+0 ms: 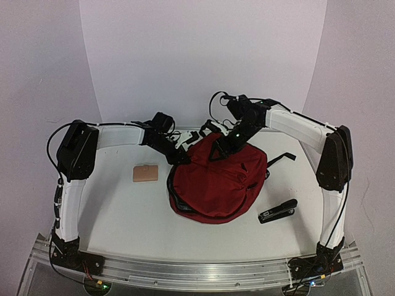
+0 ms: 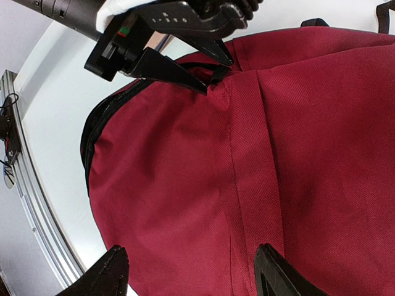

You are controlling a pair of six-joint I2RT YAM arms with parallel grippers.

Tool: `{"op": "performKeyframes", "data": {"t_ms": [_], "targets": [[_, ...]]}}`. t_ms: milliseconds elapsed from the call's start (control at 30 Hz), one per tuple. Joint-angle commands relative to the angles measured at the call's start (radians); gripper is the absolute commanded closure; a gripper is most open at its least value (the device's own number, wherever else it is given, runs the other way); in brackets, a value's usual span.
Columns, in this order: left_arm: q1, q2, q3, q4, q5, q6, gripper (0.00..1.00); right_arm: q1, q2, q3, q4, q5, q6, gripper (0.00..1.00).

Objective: Pack the student bag
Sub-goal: Adjust the student bag at the center of the board.

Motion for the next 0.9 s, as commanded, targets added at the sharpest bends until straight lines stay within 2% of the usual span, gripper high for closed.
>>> {"op": "performKeyframes", "data": {"t_ms": [0,300,467,600,867], "targets": [[0.015,-0.035,0.039,0.072,0.005,-0.016,0.71,-0.005,-0.002,-0.001,0.001,-0.016,0.003,0.30],[0.020,-0.045,0.038,0.061,0.017,-0.004,0.78,-0.005,0.009,0.006,-0.001,-0.020,0.005,0.30],[0.022,-0.086,-0.012,0.079,0.029,-0.001,0.69,-0.005,0.005,-0.001,0.000,-0.020,0.002,0.30],[0.026,-0.114,-0.038,0.105,0.021,-0.010,0.69,-0.005,0.009,-0.002,0.000,-0.026,0.004,0.30],[0.026,-0.086,0.004,0.104,0.014,-0.028,0.68,-0.005,0.011,0.002,-0.002,-0.030,0.009,0.30]]}}
